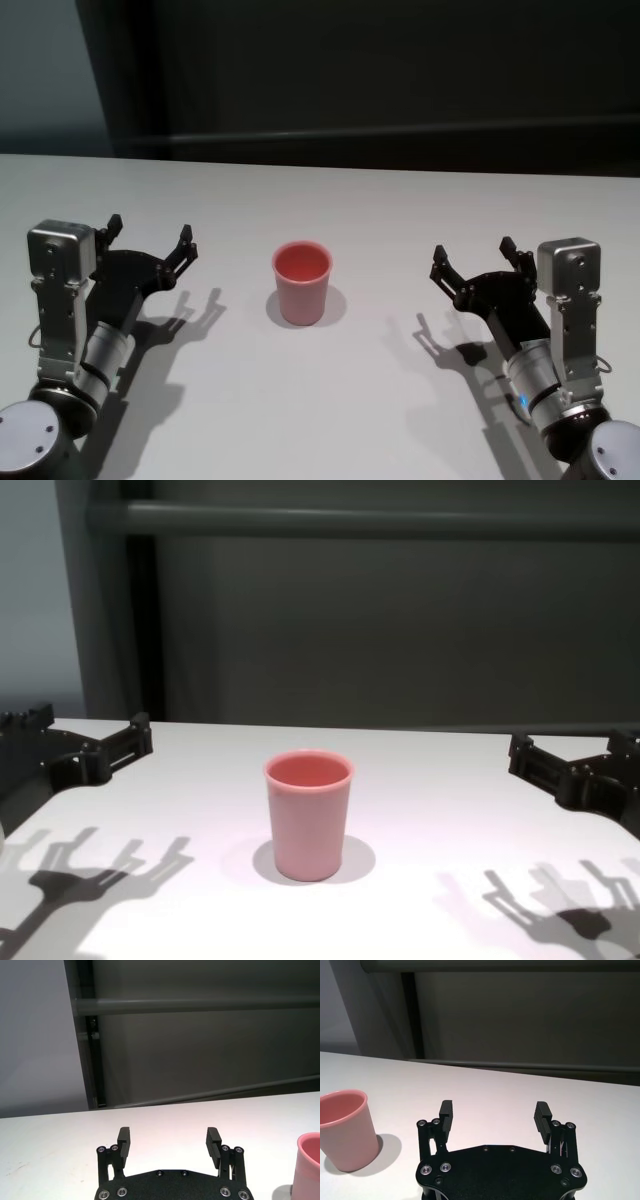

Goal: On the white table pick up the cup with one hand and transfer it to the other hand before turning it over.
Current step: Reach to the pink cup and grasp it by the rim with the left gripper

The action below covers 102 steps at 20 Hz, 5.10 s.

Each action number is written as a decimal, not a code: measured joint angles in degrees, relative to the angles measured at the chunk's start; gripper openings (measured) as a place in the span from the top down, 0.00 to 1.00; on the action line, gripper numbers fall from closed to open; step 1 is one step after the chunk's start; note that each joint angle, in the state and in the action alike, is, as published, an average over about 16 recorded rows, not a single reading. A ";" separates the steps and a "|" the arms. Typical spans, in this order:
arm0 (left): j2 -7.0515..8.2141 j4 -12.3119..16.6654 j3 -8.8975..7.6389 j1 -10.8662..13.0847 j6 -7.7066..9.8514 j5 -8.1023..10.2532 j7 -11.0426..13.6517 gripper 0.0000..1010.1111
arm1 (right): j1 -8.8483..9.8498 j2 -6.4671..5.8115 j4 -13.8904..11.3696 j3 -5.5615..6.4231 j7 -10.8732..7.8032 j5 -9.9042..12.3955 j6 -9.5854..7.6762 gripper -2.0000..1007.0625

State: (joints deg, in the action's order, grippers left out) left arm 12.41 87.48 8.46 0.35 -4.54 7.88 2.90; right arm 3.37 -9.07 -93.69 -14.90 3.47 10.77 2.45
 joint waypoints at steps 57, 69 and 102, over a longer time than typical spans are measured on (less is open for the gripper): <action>0.00 0.00 0.00 0.00 0.00 0.00 0.00 0.01 | 0.00 0.00 0.00 0.00 0.00 0.00 0.00 0.01; 0.00 0.00 0.00 0.00 0.00 0.00 0.00 0.01 | 0.00 0.00 0.00 0.00 0.00 0.00 0.00 0.01; 12.77 3.53 5.18 -8.01 6.85 -7.63 17.69 0.01 | 0.00 0.00 0.00 -0.01 0.00 0.00 0.00 0.01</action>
State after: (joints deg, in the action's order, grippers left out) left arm 25.18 91.01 13.64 -7.66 2.31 0.25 20.60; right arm 3.36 -9.07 -93.69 -14.90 3.47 10.77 2.45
